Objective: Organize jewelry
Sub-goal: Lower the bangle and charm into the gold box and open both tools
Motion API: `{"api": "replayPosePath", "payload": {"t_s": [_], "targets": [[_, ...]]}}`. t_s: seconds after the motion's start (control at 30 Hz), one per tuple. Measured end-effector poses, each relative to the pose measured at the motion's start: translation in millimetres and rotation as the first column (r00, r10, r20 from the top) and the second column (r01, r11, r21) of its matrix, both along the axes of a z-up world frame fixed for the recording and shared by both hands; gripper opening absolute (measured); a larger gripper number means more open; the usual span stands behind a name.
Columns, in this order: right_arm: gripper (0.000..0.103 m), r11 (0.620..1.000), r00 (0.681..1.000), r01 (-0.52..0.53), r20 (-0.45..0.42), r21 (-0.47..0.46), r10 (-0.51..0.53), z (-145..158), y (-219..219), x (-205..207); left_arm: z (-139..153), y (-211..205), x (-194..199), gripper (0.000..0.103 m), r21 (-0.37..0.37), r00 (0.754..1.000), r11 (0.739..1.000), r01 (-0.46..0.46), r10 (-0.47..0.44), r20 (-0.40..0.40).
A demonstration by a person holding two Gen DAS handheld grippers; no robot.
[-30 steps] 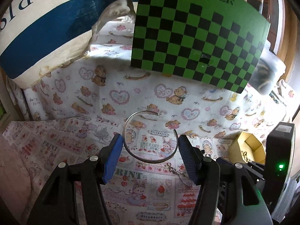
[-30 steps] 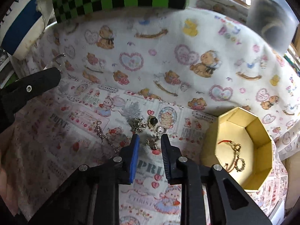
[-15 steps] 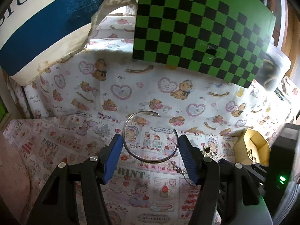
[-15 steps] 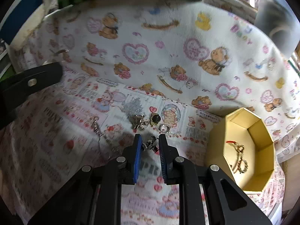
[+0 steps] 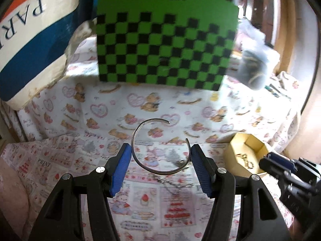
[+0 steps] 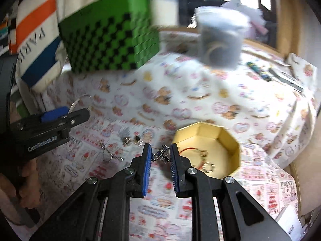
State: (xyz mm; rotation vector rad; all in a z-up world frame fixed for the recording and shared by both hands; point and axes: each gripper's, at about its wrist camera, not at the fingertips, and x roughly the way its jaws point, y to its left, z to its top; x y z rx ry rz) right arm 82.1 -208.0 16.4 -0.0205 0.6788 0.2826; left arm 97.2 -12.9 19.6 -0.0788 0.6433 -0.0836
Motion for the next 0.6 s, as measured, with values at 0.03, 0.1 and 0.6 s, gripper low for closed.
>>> {"api": "replayPosePath", "payload": {"t_s": [0.03,0.1,0.6], "targets": [[0.020,1.000,1.000,0.009,0.006,0.022,-0.009,-1,-10,-1,2,-3,-2,0.060,0.002,1.000,1.000,0.009,-0.009,0.008],[0.020,0.998,1.000,0.029,0.005,0.056,-0.029,-1,-25,1,3,-8,-5,0.060,-0.013,0.998,0.998,0.055,-0.055,0.018],[0.020,0.977,0.996,0.092,-0.005,0.193,-0.093,5,-81,-1,-3,-26,-6,0.060,-0.070,0.990,0.988,0.140,-0.140,0.007]]}}
